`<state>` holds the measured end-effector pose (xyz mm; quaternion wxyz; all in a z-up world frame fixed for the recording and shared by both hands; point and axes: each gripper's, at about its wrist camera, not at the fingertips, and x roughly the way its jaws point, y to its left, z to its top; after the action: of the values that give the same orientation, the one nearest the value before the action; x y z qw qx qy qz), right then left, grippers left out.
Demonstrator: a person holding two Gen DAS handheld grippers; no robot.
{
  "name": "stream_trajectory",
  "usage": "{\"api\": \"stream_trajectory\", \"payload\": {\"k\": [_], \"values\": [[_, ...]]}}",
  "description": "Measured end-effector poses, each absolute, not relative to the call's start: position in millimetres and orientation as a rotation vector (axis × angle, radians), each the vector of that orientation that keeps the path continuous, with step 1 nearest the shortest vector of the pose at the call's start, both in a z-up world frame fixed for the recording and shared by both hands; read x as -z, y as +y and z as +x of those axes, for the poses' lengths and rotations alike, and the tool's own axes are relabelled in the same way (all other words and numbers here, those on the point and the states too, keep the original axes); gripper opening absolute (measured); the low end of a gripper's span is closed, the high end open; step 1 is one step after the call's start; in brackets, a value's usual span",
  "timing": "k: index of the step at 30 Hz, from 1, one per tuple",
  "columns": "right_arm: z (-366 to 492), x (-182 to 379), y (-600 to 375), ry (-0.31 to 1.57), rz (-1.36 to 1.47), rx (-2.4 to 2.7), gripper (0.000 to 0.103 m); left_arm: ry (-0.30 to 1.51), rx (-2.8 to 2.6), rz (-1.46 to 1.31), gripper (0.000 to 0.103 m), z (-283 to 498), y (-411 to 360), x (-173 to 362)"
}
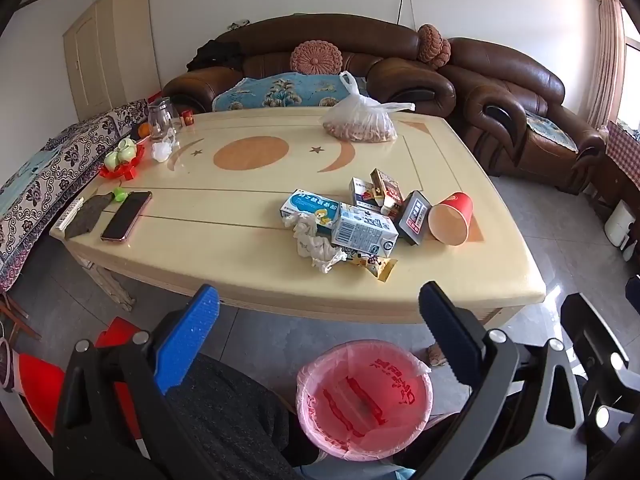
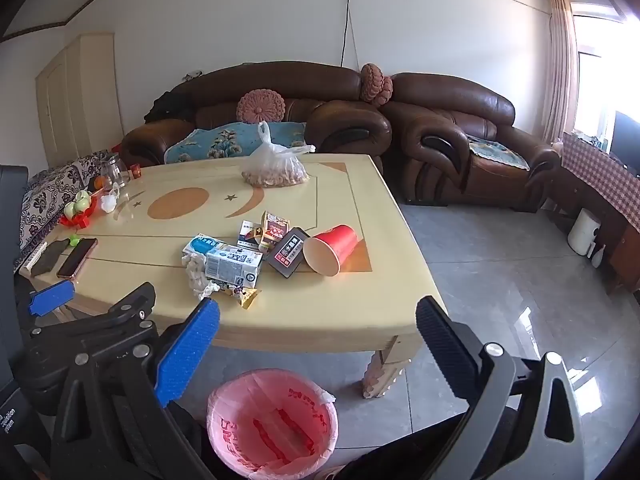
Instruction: Collect trash
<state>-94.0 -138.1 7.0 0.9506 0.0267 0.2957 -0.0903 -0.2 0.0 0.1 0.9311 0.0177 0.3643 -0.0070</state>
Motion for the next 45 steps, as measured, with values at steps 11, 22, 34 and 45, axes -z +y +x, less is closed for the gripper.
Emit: {"api": "stream_trajectory", "payload": {"k": [11,22,34,45], "values": [[-94.9,-7.3,-135.5,0.599,0.039,0.192,0.096,0.737,0.010,0.040,0.098,-1.1,3.1,-3.1],[-95.9,-11.1,-137.2,0.591,0.037,0.190,0.096,0.759,0.015,0.031,0.098,1.4,4.1,0.3],[-96.1,-13.6,-131.8,0.580,0.029,0.191,0.096,0.797,0.042,-0.005,0.098,3.0,11.2,5.0],[-98.0,-11.5,-131.9,0.577,0.031,0.189,0.096,0.798,0.039,-0.005,0.098,2.3,11.3,5.2]]}}
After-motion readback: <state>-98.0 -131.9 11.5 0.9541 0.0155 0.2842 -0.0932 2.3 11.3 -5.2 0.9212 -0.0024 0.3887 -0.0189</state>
